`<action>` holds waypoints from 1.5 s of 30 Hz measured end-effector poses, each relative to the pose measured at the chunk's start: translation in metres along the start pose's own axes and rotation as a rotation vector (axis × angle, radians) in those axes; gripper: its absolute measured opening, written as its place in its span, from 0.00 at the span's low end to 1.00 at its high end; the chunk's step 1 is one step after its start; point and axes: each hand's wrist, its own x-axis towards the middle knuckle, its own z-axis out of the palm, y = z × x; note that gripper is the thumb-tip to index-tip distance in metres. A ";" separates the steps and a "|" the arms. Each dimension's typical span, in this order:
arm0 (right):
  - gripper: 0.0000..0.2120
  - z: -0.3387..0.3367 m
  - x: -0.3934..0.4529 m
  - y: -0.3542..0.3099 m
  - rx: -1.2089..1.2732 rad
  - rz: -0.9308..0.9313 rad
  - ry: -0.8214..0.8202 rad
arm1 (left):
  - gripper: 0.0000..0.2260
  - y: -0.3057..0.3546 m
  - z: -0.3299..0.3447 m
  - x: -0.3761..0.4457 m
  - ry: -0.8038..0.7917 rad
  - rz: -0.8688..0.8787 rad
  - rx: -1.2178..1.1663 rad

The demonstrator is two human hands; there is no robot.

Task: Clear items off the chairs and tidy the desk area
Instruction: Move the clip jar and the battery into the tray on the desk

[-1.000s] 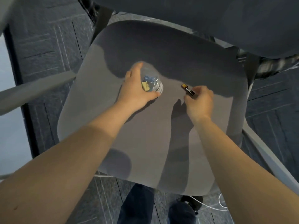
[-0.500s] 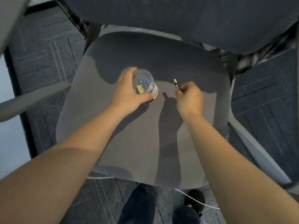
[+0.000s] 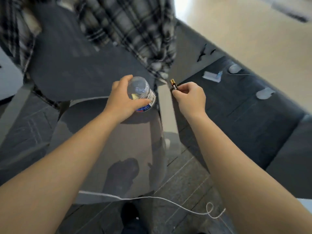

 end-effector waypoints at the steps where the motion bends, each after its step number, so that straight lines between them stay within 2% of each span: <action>1: 0.04 -0.024 -0.004 0.005 0.008 0.010 0.026 | 0.35 0.019 0.011 -0.007 -0.021 0.024 0.003; 6: 0.08 -0.145 -0.034 0.044 0.062 0.061 0.134 | 0.35 0.108 0.084 -0.049 -0.131 0.123 0.012; 14: 0.04 -0.325 -0.080 0.132 0.101 0.164 0.288 | 0.36 0.212 0.226 -0.123 -0.364 0.228 0.012; 22: 0.09 -0.458 -0.108 0.190 0.095 0.206 0.499 | 0.38 0.300 0.335 -0.160 -0.556 0.394 0.065; 25: 0.06 -0.491 -0.111 0.205 0.124 0.227 0.554 | 0.37 0.327 0.363 -0.166 -0.605 0.456 0.098; 33: 0.09 -0.551 -0.085 0.228 0.164 0.268 0.675 | 0.38 0.385 0.423 -0.148 -0.700 0.557 0.149; 37: 0.06 -0.565 -0.051 0.240 0.182 0.310 0.698 | 0.38 0.403 0.453 -0.114 -0.763 0.554 0.129; 45: 0.08 -0.591 0.034 0.264 0.188 0.442 0.832 | 0.37 0.451 0.531 -0.013 -0.837 0.583 0.127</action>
